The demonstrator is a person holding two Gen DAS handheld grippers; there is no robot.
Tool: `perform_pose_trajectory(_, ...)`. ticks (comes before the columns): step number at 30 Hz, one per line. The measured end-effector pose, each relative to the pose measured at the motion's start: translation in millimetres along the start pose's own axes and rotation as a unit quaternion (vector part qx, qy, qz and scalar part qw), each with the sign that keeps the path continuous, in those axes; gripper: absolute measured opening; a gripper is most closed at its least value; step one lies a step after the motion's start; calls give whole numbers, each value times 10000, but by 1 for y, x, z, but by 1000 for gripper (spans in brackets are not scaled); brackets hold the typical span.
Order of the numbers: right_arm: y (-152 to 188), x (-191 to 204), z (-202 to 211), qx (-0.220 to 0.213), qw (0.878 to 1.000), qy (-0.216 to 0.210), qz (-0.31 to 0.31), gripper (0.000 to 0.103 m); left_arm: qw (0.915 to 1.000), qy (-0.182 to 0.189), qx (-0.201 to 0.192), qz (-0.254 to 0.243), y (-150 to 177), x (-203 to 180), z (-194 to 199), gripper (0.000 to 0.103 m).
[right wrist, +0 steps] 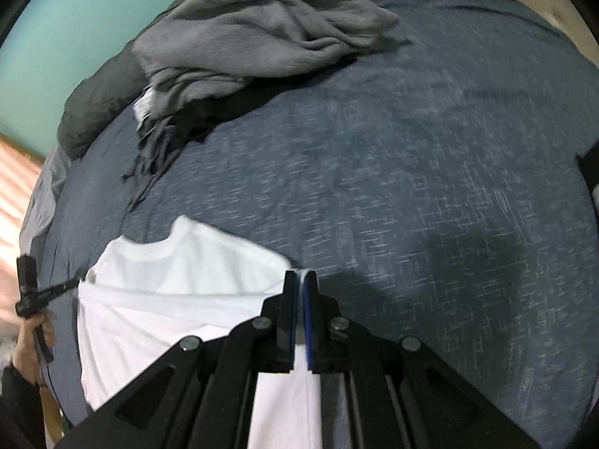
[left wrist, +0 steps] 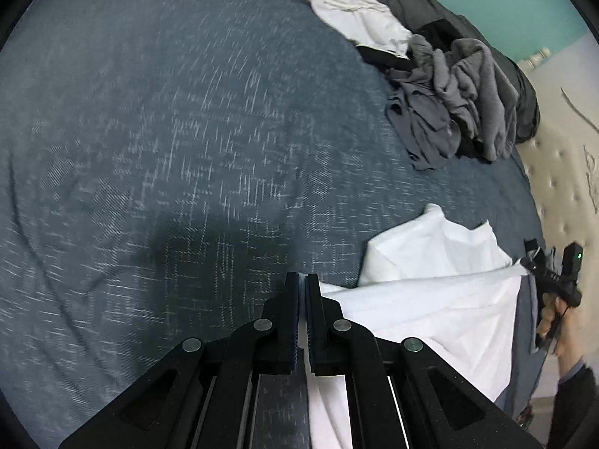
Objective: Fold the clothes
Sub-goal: 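Lift the hem with both tools and fold it over toward the collar, then open both tools and release the folded hem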
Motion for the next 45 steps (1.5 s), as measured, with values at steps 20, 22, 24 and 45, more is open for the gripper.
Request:
perform_pose_trajectory(20, 102, 63, 5, 184, 9822, 35, 1869, 26, 9858, -447, -160, -1614, 76, -50, 8, 7)
perform_pose_trajectory(22, 100, 63, -3, 164, 9799, 137, 1985, 26, 9864, -473, -257, -1551, 69, -47, 3, 7)
perform_pose_trajectory(24, 97, 63, -10, 144, 9773, 238, 2100, 26, 9867, -513, -356, -1498, 61, -43, 0, 7)
perform_pose_trajectory(45, 5, 17, -10, -850, 9879, 504, 1194, 48, 9892, -662, -891, -953, -13, -9, 5, 28)
Point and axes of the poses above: each gripper's, at about its wrist camera, not at the fingertips, and z roughly against the way its jaws point, x to its left, y to its underside, the point moved 10 cm from there along -z, roughly the way its jaws point, and after that the axes turned 3 degrees about z, right-handed, at the moved point
